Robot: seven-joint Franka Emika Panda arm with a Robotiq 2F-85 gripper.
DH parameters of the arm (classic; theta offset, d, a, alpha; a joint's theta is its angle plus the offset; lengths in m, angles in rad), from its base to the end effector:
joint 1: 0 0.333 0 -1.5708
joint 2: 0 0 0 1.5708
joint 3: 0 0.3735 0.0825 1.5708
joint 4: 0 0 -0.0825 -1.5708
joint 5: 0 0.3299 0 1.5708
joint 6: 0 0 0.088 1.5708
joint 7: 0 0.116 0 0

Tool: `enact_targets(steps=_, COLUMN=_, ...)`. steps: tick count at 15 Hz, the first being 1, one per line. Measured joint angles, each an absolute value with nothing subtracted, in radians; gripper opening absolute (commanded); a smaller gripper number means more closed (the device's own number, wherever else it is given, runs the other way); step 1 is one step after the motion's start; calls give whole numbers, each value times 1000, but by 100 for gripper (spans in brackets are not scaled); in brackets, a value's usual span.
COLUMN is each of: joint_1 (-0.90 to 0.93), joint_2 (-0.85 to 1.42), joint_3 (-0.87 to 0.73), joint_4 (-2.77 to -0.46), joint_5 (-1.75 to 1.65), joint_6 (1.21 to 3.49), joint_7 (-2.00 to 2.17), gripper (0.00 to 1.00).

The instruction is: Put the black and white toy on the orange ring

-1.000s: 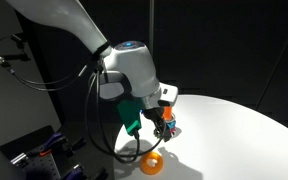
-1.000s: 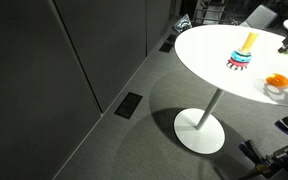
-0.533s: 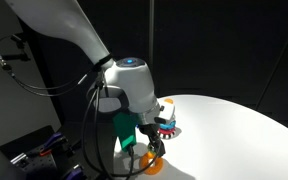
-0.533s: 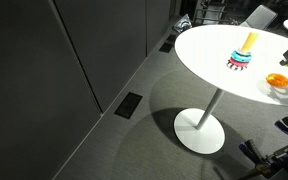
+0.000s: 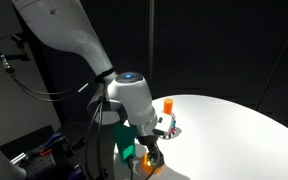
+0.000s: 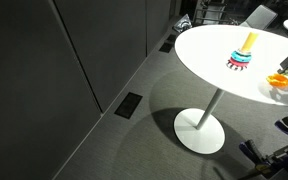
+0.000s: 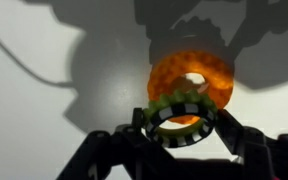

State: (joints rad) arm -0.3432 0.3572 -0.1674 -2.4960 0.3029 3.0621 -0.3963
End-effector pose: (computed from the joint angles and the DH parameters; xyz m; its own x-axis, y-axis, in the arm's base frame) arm 0.4150 -0.2578 0.2687 0.9038 -0.3725 0.2108 -0.3915 -0.9185 0.0552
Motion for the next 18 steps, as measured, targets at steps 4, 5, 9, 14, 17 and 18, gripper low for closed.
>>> enact_targets(steps=4, joint_1=-412, joint_2=389, joint_3=-96, joint_4=-2496, joint_5=303, joint_6=3104, joint_7=-406, gripper=49)
enact_targets(steps=5, joint_1=-431, joint_2=395, joint_3=-78, joint_4=-2496, joint_5=303, joint_6=3112, joint_7=-408, gripper=49)
enact_targets(steps=9, joint_1=-485, joint_2=404, joint_3=-29, joint_4=-2496, joint_5=303, joint_6=3127, joint_7=-420, gripper=100)
enact_targets(steps=14, joint_1=-515, joint_2=400, joint_3=-2, joint_4=-2496, joint_5=303, joint_6=3124, joint_7=-423, gripper=100)
enact_targets(steps=17, joint_1=-508, joint_2=383, joint_3=-13, joint_4=-2496, joint_5=299, joint_6=3080, joint_7=-423, gripper=100)
enact_targets(steps=18, joint_1=-495, joint_2=371, joint_3=-28, joint_4=-2495, joint_5=295, joint_6=3048, joint_7=-423, gripper=100)
